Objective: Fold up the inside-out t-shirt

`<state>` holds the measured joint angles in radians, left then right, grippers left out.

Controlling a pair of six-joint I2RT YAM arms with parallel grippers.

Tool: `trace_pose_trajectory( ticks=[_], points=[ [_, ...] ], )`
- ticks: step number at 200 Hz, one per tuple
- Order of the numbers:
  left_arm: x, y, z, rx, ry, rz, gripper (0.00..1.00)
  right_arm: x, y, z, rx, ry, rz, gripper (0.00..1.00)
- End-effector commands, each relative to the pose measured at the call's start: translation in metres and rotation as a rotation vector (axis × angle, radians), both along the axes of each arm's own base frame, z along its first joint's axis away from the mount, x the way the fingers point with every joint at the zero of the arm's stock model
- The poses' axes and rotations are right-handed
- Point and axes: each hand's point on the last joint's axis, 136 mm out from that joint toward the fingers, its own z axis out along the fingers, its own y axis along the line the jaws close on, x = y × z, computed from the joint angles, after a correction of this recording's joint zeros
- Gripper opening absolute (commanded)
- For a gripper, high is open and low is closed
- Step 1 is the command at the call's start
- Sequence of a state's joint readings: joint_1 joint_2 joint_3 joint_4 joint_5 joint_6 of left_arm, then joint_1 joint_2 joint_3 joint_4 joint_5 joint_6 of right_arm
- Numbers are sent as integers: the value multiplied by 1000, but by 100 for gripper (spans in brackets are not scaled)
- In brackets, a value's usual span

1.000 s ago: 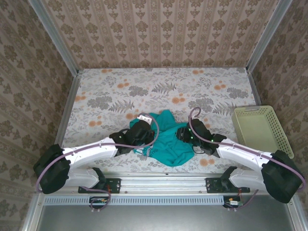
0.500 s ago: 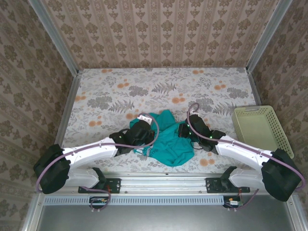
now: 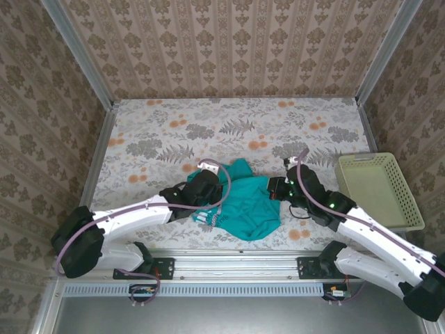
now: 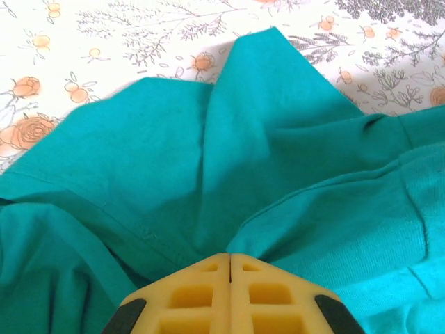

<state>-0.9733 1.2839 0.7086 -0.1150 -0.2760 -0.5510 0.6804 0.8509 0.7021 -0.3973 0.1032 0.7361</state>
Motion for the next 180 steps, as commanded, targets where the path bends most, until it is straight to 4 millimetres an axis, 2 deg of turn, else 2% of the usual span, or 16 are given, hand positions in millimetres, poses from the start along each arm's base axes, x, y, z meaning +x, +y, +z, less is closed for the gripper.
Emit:
trace_pose_trajectory(
  ticks=[1,14,40,56,60,72,86,99,111,122,142,154,165,180],
  points=[
    [10,2,5,45,-28,16,0,-23,-9,-6,-29,84,34,0],
    [12,0,5,53,-29,13,0,-28,-6,2,9,78,53,0],
    [15,-5,1,77,-24,3,0,-28,3,33,93,0,95,0],
    [17,-7,-1,92,-24,0,0,-24,-9,51,87,-61,47,0],
    [18,-8,-1,94,-26,1,0,-25,-15,51,66,-57,29,0],
    [19,-8,-1,100,-27,1,0,-23,-29,66,51,-109,-16,0],
    [19,-11,2,96,-16,-3,0,-24,-29,82,66,-151,8,0],
    [15,-20,13,60,2,-36,0,-22,-27,91,63,-163,28,0],
    [8,-32,30,14,-14,-77,0,-18,-29,88,35,-156,14,0],
    [1,-44,45,-20,-37,-111,0,-13,-39,78,-18,-140,-37,0],
    [-20,-71,60,-58,-68,-234,0,-6,-74,55,-147,-96,-187,0],
    [-31,-81,57,-57,-69,-299,2,-5,-94,43,-213,-85,-250,0],
    [-32,-75,48,-32,-52,-299,10,-7,-110,32,-257,-67,-308,0],
    [-22,-53,35,-18,-15,-236,26,-12,-133,14,-297,-25,-395,0]
  ],
)
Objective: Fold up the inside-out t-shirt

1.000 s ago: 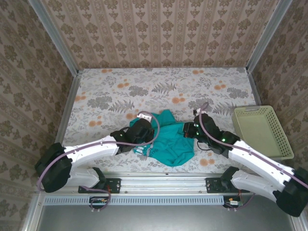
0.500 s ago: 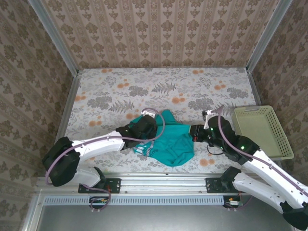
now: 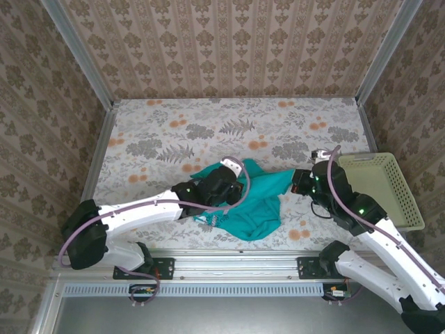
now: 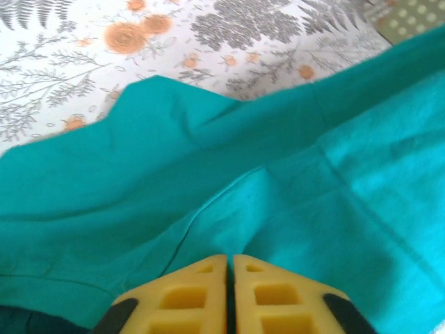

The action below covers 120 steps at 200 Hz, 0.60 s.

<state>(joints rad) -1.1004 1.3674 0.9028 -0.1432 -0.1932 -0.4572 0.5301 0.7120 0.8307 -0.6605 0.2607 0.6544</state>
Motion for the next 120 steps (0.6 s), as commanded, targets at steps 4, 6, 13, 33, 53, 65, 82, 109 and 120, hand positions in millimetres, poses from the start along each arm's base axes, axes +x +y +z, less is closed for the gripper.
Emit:
trace_pose_trajectory(
  ticks=[4,6,13,33,53,65,82,109,120],
  points=[
    [9,29,-11,23,34,35,31,-11,-53,-34,-150,70,-187,0],
    [10,33,-13,22,41,47,34,-11,-54,-36,-150,74,-193,0],
    [18,48,-17,12,61,96,43,-13,-56,-43,-150,88,-199,0],
    [43,99,-34,39,142,282,63,-12,-49,-62,-132,123,-169,0],
    [64,135,-51,96,189,423,87,-10,-41,-75,-107,148,-147,0],
    [74,143,-62,112,224,457,92,-8,-40,-78,-102,152,-145,0],
    [84,143,-75,123,260,474,98,-6,-40,-78,-106,146,-143,0],
    [96,136,-100,135,321,492,98,-2,-41,-78,-119,145,-145,0],
    [104,133,-107,126,341,498,88,0,-39,-78,-114,147,-138,0]
  ],
)
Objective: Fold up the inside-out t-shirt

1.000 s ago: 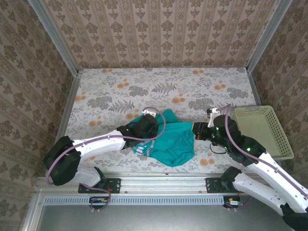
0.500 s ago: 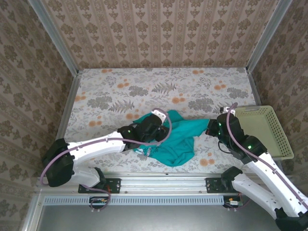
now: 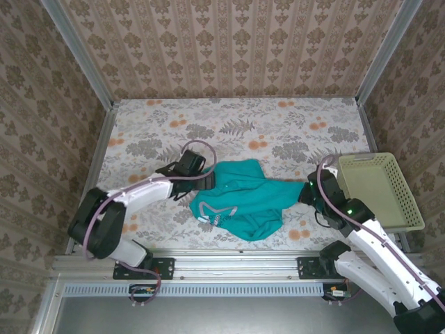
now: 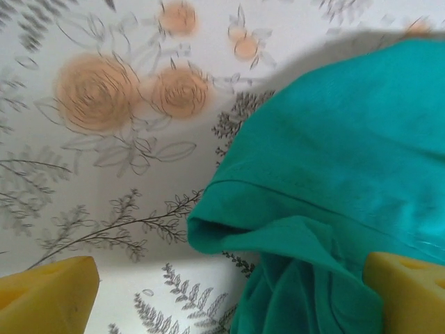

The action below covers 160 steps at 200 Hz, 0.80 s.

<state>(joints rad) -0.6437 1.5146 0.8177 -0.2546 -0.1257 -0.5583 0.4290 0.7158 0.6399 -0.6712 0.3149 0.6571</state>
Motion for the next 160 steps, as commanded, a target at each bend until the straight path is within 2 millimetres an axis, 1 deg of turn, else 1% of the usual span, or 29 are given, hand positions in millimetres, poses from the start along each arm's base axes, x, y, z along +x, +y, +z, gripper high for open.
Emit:
trace_pose_trajectory(
  ticks=[1,13,21,27,34,39,43,55,65,67,74,76,79,89,99,108,116,125,128,138,149,160],
  points=[
    [18,-12,-2,-58,22,24,87,9,3,3,11,-20,7,0],
    [29,-18,-2,-94,18,16,70,13,6,7,16,-27,17,0],
    [35,-20,2,-108,10,9,51,17,7,11,13,-33,22,0],
    [41,-20,8,-115,1,13,33,21,7,17,9,-43,23,0],
    [48,-18,18,-117,-13,25,15,26,6,26,4,-58,23,0],
    [52,-15,26,-120,-24,36,6,30,6,34,3,-72,24,0],
    [56,-13,33,-124,-35,43,0,34,6,41,3,-86,23,0],
    [69,-6,59,-137,-83,60,0,49,7,66,10,-139,23,0],
    [83,7,90,-133,-135,89,0,64,11,90,27,-182,39,0],
    [85,10,95,-127,-142,96,0,69,14,100,38,-209,46,0],
    [91,18,123,-123,-188,112,0,81,21,120,52,-245,68,0],
    [97,28,132,-120,-205,135,0,85,23,127,56,-256,74,0],
    [99,35,144,-114,-224,147,0,89,27,137,63,-271,85,0],
    [103,52,194,-85,-318,176,0,103,38,164,88,-312,118,0],
    [97,67,241,-34,-412,195,0,113,46,185,115,-353,139,0],
    [86,80,278,-2,-492,215,0,119,51,195,135,-372,152,0],
    [73,88,304,11,-554,227,0,123,56,201,155,-382,164,0],
    [59,96,328,10,-625,231,0,126,62,200,181,-382,179,0],
    [52,89,334,1,-650,207,0,127,64,199,187,-380,182,0],
    [35,80,352,-17,-747,160,0,129,68,187,212,-359,187,0],
    [21,70,356,-48,-792,120,0,131,73,168,247,-333,186,0],
    [12,54,350,-74,-780,63,0,132,77,143,267,-296,191,0]
  ],
)
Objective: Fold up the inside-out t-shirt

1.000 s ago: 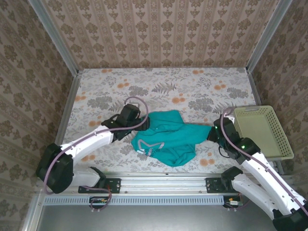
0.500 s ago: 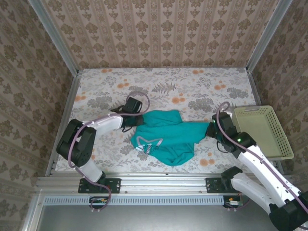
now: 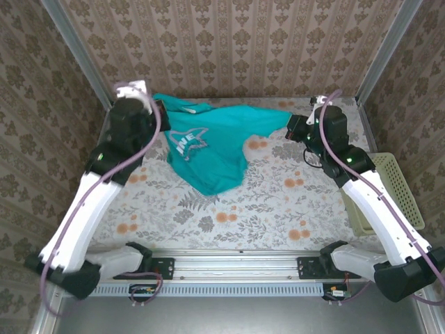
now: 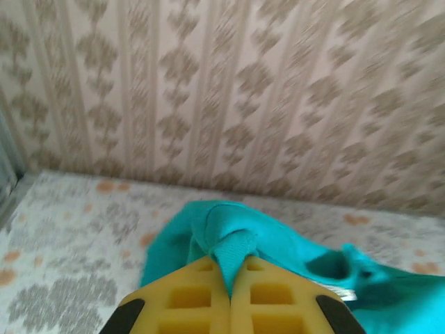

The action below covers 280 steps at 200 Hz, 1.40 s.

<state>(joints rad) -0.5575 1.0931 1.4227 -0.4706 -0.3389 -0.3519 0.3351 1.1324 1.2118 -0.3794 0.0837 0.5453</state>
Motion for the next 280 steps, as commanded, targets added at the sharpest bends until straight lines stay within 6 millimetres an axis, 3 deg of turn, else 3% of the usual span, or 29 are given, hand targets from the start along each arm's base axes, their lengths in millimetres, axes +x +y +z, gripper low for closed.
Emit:
trace_pose_trajectory(
  ticks=[1,17,37,71,85,94,103,121,158,185,220,245,269,280],
  points=[
    [-10,-12,-27,126,17,-29,0,4,15,-48,56,88,48,0],
    [-18,-45,-52,153,65,-122,0,2,4,-91,43,181,-6,0],
    [-29,-101,-103,192,171,-275,0,-3,-14,-136,61,274,-70,0],
    [-68,-190,-198,246,343,-498,0,-22,-41,-182,45,359,-159,0],
    [-88,-214,-223,270,372,-557,6,-29,-46,-194,36,390,-168,27],
    [-99,-220,-229,299,347,-558,25,-32,-46,-197,27,401,-164,51],
    [-107,-220,-232,323,314,-549,45,-34,-46,-197,27,402,-159,64],
    [-105,-196,-234,320,305,-485,61,-37,-33,-188,-10,385,-105,74],
    [-64,-98,-268,148,483,-246,78,-39,29,-171,-147,345,57,81],
    [-32,-60,-297,60,593,-151,81,-33,80,-184,-175,364,174,81],
    [-5,-65,-324,69,682,-150,81,-28,136,-217,-270,439,303,82],
    [7,-77,-345,70,732,-167,78,-19,149,-244,-312,501,320,78],
    [16,-88,-361,64,772,-188,68,-7,156,-260,-357,529,320,70],
    [18,-92,-366,61,784,-194,56,0,155,-265,-385,541,306,63]
  ],
)
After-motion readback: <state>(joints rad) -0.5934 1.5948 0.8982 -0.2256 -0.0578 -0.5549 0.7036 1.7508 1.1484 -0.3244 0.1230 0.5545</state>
